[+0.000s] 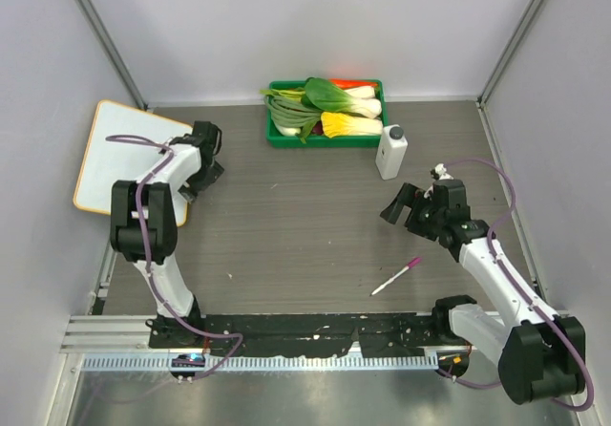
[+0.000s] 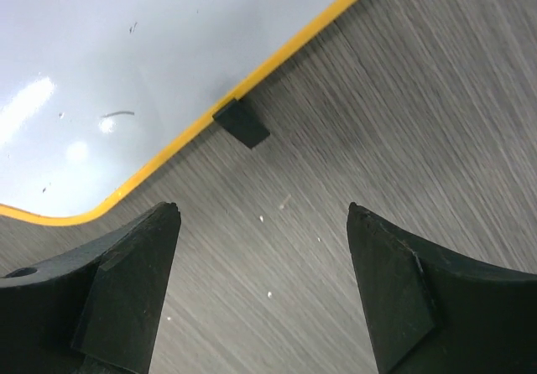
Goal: Write a sentence on the whiteboard
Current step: Pick up the whiteboard stand from the corner of the board.
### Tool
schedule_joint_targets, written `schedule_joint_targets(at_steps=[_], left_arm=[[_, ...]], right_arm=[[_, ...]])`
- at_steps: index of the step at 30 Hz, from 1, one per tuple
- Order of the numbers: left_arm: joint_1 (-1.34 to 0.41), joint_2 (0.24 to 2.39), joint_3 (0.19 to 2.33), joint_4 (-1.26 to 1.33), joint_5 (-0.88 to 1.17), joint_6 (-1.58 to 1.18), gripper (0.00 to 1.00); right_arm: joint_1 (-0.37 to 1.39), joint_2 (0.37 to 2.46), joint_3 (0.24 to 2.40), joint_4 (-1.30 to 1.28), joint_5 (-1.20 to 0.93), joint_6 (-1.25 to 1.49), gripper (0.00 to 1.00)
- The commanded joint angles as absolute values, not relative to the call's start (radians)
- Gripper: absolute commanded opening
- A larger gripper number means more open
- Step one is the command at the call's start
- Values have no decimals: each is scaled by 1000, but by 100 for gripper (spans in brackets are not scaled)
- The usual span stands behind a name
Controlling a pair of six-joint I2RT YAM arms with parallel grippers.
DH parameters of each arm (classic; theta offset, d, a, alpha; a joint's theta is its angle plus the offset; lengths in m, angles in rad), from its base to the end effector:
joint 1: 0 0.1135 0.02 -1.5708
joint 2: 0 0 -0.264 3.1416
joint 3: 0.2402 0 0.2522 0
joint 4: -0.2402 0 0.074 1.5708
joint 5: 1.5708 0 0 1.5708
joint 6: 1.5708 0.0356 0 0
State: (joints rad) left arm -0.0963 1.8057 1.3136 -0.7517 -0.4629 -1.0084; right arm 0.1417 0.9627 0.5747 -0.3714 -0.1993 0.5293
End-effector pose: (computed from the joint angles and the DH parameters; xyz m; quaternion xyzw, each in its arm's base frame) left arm 0.3595 -0.0188 0.2071 -0.4565 0.8458 0.1095 0.2536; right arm 0.1946 0.0349 0.2181 0.1376 0.9047 0.2156 0.3407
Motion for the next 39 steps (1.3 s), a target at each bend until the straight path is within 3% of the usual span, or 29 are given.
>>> schedule_joint_targets(at_steps=[1, 8, 11, 19, 25, 26, 28, 29, 39], left_arm=[[-89, 1870, 1400, -833, -589, -1060, 83], [-55, 1925, 1437, -853, -614, -1072, 76], [-28, 1948, 1442, -845, -581, -1068, 67], [-5, 2023, 1489, -851, -574, -1055, 54], [-5, 2080, 1548, -906, -581, -1054, 31], [-5, 2088, 1555, -913, -584, -1052, 26], [-5, 2101, 1569, -923, -583, -1046, 5], [-5, 2106, 1572, -925, -575, -1036, 0], [-5, 2050, 1468, -873, -514, -1003, 0]], right_arm=[[138, 980, 577, -316, -218, 525, 99], [138, 1026, 572, -296, -226, 517, 99], [138, 1034, 574, -288, -229, 520, 100], [138, 1052, 578, -282, -235, 517, 99], [138, 1078, 577, -281, -245, 515, 99], [138, 1080, 577, -281, -247, 515, 99], [138, 1083, 578, -281, -248, 514, 99], [138, 1083, 580, -279, -250, 512, 99], [138, 1065, 594, -305, -258, 512, 99]])
